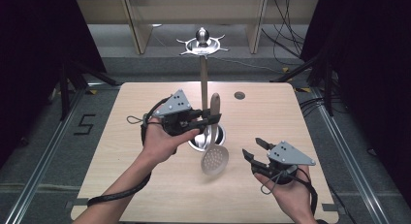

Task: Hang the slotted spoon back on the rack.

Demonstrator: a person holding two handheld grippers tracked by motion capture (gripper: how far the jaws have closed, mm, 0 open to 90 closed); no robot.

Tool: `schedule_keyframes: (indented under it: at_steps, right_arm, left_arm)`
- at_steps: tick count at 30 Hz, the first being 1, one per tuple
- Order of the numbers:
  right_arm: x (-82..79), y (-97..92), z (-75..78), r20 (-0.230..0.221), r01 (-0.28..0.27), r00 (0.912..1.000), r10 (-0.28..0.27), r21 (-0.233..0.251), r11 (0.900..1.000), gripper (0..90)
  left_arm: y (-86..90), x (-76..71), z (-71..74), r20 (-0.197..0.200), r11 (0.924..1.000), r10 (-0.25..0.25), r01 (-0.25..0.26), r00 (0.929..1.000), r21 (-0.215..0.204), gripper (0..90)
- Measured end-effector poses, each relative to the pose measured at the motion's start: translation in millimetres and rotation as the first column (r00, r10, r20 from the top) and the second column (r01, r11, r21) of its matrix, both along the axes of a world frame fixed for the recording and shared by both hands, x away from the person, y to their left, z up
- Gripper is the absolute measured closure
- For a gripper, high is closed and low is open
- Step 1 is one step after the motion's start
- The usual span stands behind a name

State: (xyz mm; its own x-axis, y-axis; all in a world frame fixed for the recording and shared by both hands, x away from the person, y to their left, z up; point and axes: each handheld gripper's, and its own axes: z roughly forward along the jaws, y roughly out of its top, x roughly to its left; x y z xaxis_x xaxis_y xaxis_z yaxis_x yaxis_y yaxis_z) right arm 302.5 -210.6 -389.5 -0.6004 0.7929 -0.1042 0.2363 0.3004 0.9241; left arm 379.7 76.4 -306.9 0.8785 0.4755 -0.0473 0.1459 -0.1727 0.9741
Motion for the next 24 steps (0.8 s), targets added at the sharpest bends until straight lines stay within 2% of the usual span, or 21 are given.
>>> schedule_keyframes:
  at_steps: [1,2,3,5,8,9,12,14,15,16,17,19,20,23,24]
  right_arm:
    - [0.9,-2.2,-2.0,0.003,0.005,1.0,-0.005,-0.004,1.0,45.5]
    - [0.0,-2.4,-4.4,-0.019,0.018,0.9997,-0.018,0.011,0.9998,45.5]
    - [1.4,-4.6,-6.3,-0.034,0.005,0.9994,-0.004,0.007,1.0,45.4]
    - [3.5,-8.3,-10.0,-0.021,0.013,0.9997,-0.014,-0.004,0.9999,45.5]
    - [4.8,-11.6,-14.5,-0.049,0.023,0.9985,-0.023,0.006,0.9997,45.5]
    - [6.8,-13.2,-15.6,-0.02,0.023,0.9995,-0.023,0.001,0.9997,45.5]
    - [7.3,-14.2,-19.5,-0.041,0.038,0.9985,-0.037,0.026,0.999,45.6]
    - [6.7,-15.3,-21.1,-0.082,0.028,0.9963,-0.026,0.027,0.9992,45.8]
    - [7.3,-17.1,-21.6,-0.059,0.031,0.9978,-0.031,0.01,0.9995,45.8]
    - [6.9,-15.0,-23.8,-0.08,0.037,0.9962,-0.034,0.039,0.9985,45.8]
    - [7.6,-16.4,-24.3,-0.07,0.033,0.9971,-0.032,0.023,0.9992,45.8]
    - [7.3,-16.6,-25.4,-0.083,0.032,0.9961,-0.03,0.022,0.9992,45.8]
    - [7.7,-16.9,-25.9,-0.072,0.039,0.9967,-0.037,0.019,0.9991,45.8]
    - [6.4,-16.2,-27.0,-0.106,0.046,0.9935,-0.042,0.03,0.9985,45.8]
    - [7.8,-16.8,-27.8,-0.081,0.046,0.9958,-0.044,0.026,0.9986,45.8]
  left_arm:
    - [1.8,0.7,0.9,0.002,1.0,0.0,0.0,1.0,0.001,74.4]
    - [3.4,1.6,1.7,0.003,1.0,-0.002,0.002,1.0,-0.003,74.5]
    - [5.1,2.1,2.6,0.001,1.0,-0.001,0.001,1.0,-0.006,74.4]
    - [8.3,4.0,4.5,0.0,0.9999,0.0,0.0,1.0,-0.012,74.5]
    - [12.6,6.8,7.6,0.002,0.9999,0.002,-0.002,1.0,-0.011,74.4]
    - [13.6,7.5,8.7,0.004,1.0,0.0,0.0,1.0,-0.007,74.5]
    - [15.7,9.3,11.5,0.003,1.0,-0.001,0.001,1.0,-0.003,74.5]
    - [16.7,10.6,13.0,0.002,1.0,-0.002,0.002,1.0,0.0,74.5]
    - [16.9,11.6,13.5,-0.001,1.0,-0.004,0.004,1.0,0.0,74.5]
    - [17.0,12.4,13.8,-0.001,1.0,-0.005,0.005,1.0,-0.002,74.5]
    - [17.2,13.2,14.3,-0.002,1.0,-0.007,0.007,1.0,0.001,74.5]
    - [17.1,14.5,14.9,-0.004,1.0,-0.008,0.008,1.0,-0.001,74.5]
    - [17.1,15.2,15.4,-0.006,1.0,-0.01,0.01,0.9999,-0.001,74.5]
    - [17.1,17.2,17.1,-0.009,0.9999,-0.016,0.016,0.9998,-0.004,74.5]
    - [17.0,18.0,17.8,-0.011,0.9998,-0.016,0.016,0.9998,-0.007,74.5]
